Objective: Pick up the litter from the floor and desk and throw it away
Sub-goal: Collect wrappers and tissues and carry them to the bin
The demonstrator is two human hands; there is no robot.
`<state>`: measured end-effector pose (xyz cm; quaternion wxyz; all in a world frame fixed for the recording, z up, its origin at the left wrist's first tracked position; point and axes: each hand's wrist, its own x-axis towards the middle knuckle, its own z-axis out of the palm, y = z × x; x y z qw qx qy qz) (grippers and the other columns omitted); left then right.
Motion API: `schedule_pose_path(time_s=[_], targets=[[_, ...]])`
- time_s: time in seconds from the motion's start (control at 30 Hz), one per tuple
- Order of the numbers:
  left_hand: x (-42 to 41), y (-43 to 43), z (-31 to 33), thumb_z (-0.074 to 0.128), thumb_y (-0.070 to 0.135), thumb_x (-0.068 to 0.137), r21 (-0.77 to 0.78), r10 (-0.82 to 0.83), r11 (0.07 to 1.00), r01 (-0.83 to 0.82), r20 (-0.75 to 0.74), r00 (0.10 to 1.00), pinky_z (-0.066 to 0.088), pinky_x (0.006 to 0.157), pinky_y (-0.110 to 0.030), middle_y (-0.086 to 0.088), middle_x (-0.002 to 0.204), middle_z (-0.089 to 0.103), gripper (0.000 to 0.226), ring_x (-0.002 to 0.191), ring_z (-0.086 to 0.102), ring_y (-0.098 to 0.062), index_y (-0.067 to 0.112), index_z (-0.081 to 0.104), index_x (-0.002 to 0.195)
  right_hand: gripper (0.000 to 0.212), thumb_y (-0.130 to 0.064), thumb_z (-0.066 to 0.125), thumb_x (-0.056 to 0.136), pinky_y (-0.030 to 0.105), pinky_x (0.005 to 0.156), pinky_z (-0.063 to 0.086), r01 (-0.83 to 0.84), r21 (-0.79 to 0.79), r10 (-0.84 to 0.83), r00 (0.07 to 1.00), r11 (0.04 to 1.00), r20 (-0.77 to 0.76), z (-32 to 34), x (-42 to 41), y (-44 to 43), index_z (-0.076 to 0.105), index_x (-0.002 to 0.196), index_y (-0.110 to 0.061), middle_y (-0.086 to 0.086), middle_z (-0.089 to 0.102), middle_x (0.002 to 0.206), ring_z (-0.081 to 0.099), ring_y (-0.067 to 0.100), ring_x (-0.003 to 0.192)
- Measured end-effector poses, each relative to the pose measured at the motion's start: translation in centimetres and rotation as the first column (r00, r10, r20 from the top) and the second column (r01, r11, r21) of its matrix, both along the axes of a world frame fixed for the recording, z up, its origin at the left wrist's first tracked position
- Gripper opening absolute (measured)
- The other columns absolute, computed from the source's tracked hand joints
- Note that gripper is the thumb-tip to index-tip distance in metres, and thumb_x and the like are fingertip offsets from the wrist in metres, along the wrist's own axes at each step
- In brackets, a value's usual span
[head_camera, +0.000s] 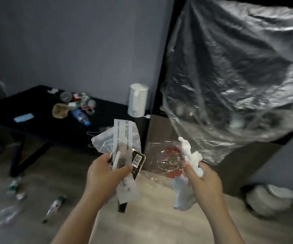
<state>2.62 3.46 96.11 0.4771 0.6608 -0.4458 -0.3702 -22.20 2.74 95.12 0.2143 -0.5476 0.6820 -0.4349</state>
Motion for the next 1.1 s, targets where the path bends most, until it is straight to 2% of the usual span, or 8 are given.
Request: schedule_pose_path(time_s=[0.1, 0.17, 0.33, 0.47, 0.57, 0.67, 0.83, 1.1], targets=[[-6.8, 0.1, 2.1, 0.083, 0.022, 0.067, -0.020, -0.153, 0.988, 0.153, 0.016, 0.988, 0.049, 0.053, -0.025, 0.006, 0.065, 0.070, 0.020, 0.059, 0.067, -0.010, 0.024, 0.064, 0.074, 0.034, -0.038, 0.065, 0.086, 0.028, 0.052, 0.040, 0.168, -0.057, -0.166, 0.985, 0.984, 0.041, 1.6, -7.4, 3.5, 0.056, 0.064, -0.013, -0.001, 0.060, 0.058, 0.051, 0.006, 0.052], [-11.8, 0.3, 3.1, 0.082, 0.022, 0.066, -0.049, -0.244, 0.968, 0.246, 0.047, 0.969, 0.048, 0.053, -0.023, 0.004, 0.064, 0.069, 0.020, 0.059, 0.066, -0.009, 0.022, 0.064, 0.074, 0.032, -0.038, 0.064, 0.086, 0.032, 0.055, 0.042, 0.273, -0.084, -0.267, 0.961, 0.958, 0.078, 2.3, -12.2, 5.9, 0.058, 0.066, -0.013, 0.001, 0.061, 0.059, 0.054, 0.014, 0.057], [-27.2, 1.7, 4.9, 0.083, 0.014, 0.066, -0.157, -0.471, 0.869, 0.469, 0.025, 0.882, 0.044, 0.046, -0.016, 0.018, 0.065, 0.069, 0.018, 0.054, 0.063, 0.002, 0.018, 0.066, 0.072, 0.031, -0.042, 0.062, 0.086, 0.028, 0.051, 0.037, 0.466, -0.135, -0.458, 0.884, 0.874, 0.092, 3.9, -25.0, 13.4, 0.058, 0.064, -0.020, -0.007, 0.062, 0.058, 0.052, 0.005, 0.053], [-41.0, 5.4, 5.1, 0.082, 0.016, 0.066, -0.208, -0.644, 0.744, 0.635, 0.032, 0.764, 0.043, 0.053, -0.019, 0.023, 0.070, 0.069, 0.018, 0.060, 0.063, 0.005, 0.023, 0.067, 0.073, 0.026, -0.033, 0.063, 0.087, 0.015, 0.047, 0.037, 0.586, -0.175, -0.577, 0.810, 0.791, 0.105, 5.3, -36.1, 20.7, 0.061, 0.067, -0.016, -0.009, 0.059, 0.056, 0.050, 0.002, 0.052], [-50.2, 8.4, 4.9, 0.083, 0.016, 0.066, -0.195, -0.742, 0.657, 0.729, 0.007, 0.670, 0.047, 0.057, -0.024, 0.015, 0.072, 0.072, 0.018, 0.061, 0.066, 0.000, 0.022, 0.069, 0.076, 0.029, -0.037, 0.062, 0.087, 0.024, 0.052, 0.039, 0.680, -0.155, -0.673, 0.733, 0.717, 0.103, 5.7, -43.6, 26.1, 0.058, 0.066, -0.017, -0.006, 0.057, 0.056, 0.049, 0.006, 0.053], [-58.0, 10.6, 4.6, 0.083, 0.015, 0.066, -0.170, -0.798, 0.596, 0.785, -0.015, 0.603, 0.053, 0.061, -0.033, 0.007, 0.071, 0.073, 0.018, 0.062, 0.068, -0.009, 0.020, 0.070, 0.077, 0.032, -0.039, 0.060, 0.086, 0.028, 0.053, 0.040, 0.751, -0.129, -0.746, 0.659, 0.647, 0.094, 6.0, -49.9, 30.5, 0.058, 0.065, -0.016, -0.005, 0.057, 0.057, 0.051, 0.009, 0.054], [-68.5, 12.7, 3.2, 0.083, 0.014, 0.066, -0.141, -0.876, 0.480, 0.866, -0.014, 0.483, 0.043, 0.050, -0.019, 0.010, 0.067, 0.071, 0.018, 0.055, 0.065, -0.003, 0.018, 0.068, 0.076, 0.033, -0.040, 0.061, 0.086, 0.030, 0.055, 0.042, 0.850, -0.101, -0.846, 0.525, 0.517, 0.088, 5.0, -58.0, 35.1, 0.057, 0.067, -0.013, -0.001, 0.059, 0.059, 0.051, 0.006, 0.053], [-83.6, 8.7, 1.2, 0.083, 0.010, 0.066, -0.105, -0.919, 0.395, 0.912, -0.042, 0.393, 0.048, 0.057, -0.027, 0.007, 0.065, 0.072, 0.018, 0.057, 0.068, -0.009, 0.017, 0.069, 0.076, 0.033, -0.046, 0.061, 0.087, 0.033, 0.060, 0.049, 0.921, -0.093, -0.919, 0.386, 0.379, 0.075, 2.9, -69.6, 33.9, 0.061, 0.068, -0.019, 0.001, 0.066, 0.065, 0.060, 0.012, 0.060]])
